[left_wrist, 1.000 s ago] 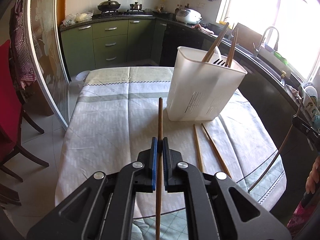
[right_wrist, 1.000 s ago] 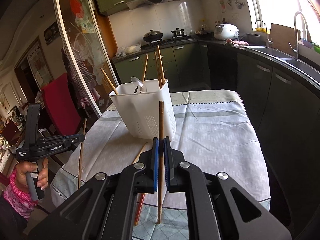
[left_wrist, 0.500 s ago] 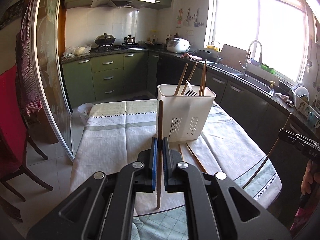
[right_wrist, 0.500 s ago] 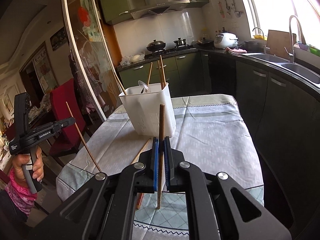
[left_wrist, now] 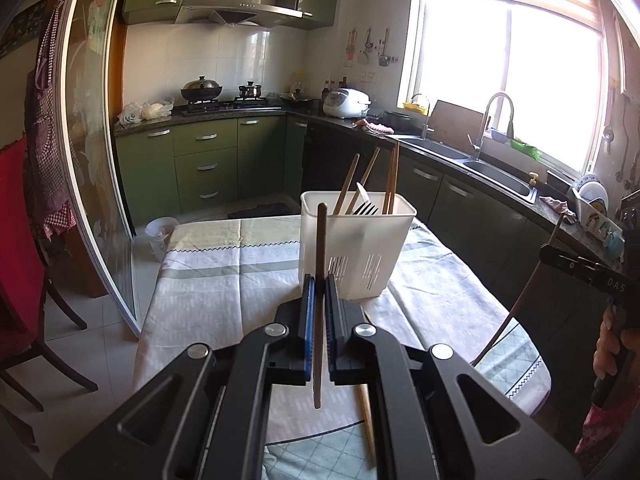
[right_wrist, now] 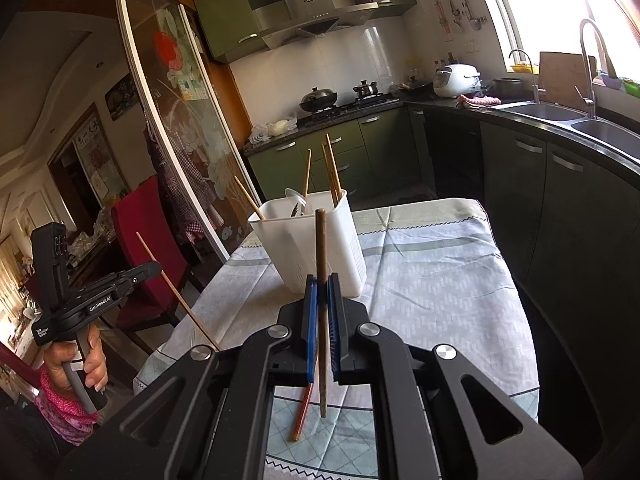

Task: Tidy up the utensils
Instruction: 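Carry both chopsticks upright over the white holder with both grippers, then drop the chopstick into the white holder with the left gripper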

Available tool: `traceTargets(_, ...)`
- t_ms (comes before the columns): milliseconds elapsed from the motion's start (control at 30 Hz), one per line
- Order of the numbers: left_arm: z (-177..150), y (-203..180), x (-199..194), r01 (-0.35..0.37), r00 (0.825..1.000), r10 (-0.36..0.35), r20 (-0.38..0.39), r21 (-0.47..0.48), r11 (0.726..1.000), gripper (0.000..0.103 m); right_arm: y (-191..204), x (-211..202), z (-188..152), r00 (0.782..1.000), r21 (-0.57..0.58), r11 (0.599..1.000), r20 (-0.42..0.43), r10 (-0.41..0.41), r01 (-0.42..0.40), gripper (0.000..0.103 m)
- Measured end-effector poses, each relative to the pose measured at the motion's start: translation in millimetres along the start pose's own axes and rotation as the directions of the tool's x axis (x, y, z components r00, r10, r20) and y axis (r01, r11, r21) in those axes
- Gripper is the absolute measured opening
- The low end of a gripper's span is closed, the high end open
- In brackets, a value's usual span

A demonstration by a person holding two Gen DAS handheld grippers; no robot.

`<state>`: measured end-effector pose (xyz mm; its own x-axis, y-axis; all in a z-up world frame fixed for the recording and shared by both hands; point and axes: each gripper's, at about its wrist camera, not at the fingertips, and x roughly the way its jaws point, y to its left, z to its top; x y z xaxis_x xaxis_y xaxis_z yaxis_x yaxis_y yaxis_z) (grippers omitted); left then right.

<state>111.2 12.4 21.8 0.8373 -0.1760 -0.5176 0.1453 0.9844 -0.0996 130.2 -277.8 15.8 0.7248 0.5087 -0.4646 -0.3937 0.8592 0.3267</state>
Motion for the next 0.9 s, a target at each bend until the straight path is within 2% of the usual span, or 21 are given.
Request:
traceTargets(167,40.9,-15.6,-2.1,0.078,0.997,-0.078,0.027,0.016,0.997,0.005,7.1,5.4,1.4,1.000,-0.024,1.000,-0.019,-0.007,0.006,0.006)
traceTargets(233,60.0,-25.2,-1.1,0.086,0.994,-0.088,0.063,0.035,0.996,0.005,6.3,7.3,0.5,0.999,-0.027,1.000,-0.030,-0.011,0.010,0.006)
traceTargets(400,103.4,-49.1,2.3,0.048,0.975,-0.067,0.210,0.094,0.994,0.005,-1.2,5.7,-3.6,0.999,-0.020,0.999,-0.043,-0.027,0.026,0.006)
traceTargets(533,132.1,-56.2,11.5,0.030,0.962,-0.053,0.267,0.088,0.996,0.005,-10.7,1.3,-5.7,0.998,-0.006,0.999,-0.042,-0.045,0.045,0.006)
traceTargets(633,146.3,-61.3,21.1,-0.014,0.951,-0.016,0.309,0.096,0.995,0.005,-17.6,-1.5,-7.8,0.998,0.005,0.999,-0.043,-0.053,0.053,0.006)
traceTargets(733,150.9,-63.2,36.5,-0.066,0.948,0.027,0.316,0.111,0.992,0.005,-22.8,-1.7,-9.1,0.997,0.013,0.998,-0.047,-0.058,0.058,0.006)
traceTargets(900,144.0,-59.4,65.5,-0.081,0.968,0.050,0.246,0.116,0.990,0.005,-24.3,-2.0,-6.8,0.997,0.010,0.998,-0.049,-0.064,0.064,0.006)
